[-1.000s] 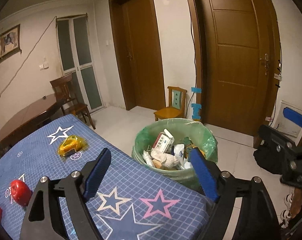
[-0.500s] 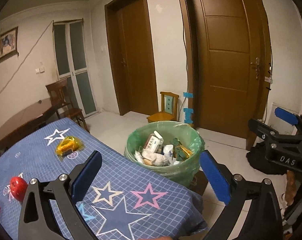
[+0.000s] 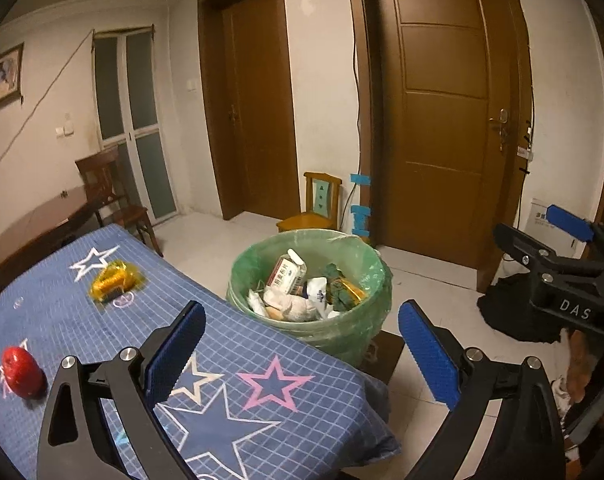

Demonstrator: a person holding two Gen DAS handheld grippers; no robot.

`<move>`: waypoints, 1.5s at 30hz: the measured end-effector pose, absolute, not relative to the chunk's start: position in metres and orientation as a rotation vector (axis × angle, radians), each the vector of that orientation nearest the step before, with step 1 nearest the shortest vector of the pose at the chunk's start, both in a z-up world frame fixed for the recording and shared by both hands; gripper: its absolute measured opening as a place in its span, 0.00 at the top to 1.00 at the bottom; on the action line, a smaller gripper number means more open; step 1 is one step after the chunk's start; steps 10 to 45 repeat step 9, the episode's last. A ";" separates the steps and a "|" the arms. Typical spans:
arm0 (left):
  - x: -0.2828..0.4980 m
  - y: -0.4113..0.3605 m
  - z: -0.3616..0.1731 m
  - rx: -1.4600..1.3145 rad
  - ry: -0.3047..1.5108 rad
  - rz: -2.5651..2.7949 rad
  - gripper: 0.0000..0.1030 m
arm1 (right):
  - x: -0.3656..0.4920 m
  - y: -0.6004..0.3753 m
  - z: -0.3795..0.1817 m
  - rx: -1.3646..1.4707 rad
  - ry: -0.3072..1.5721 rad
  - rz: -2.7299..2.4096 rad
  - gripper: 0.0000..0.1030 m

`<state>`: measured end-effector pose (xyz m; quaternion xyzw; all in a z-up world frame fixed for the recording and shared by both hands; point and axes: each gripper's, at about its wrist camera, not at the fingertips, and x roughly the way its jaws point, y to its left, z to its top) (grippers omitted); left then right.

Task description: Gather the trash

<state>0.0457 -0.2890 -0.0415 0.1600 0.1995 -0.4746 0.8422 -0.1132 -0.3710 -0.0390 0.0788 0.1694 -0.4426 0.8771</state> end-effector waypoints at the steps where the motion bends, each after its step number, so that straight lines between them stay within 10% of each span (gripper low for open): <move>1: 0.045 -0.289 -0.042 0.339 0.416 -0.999 0.06 | -0.113 -0.371 -0.039 0.165 0.354 -0.923 0.06; 45: 0.054 -0.294 -0.045 0.338 0.468 -0.982 0.06 | -0.108 -0.372 -0.044 0.165 0.375 -0.935 0.06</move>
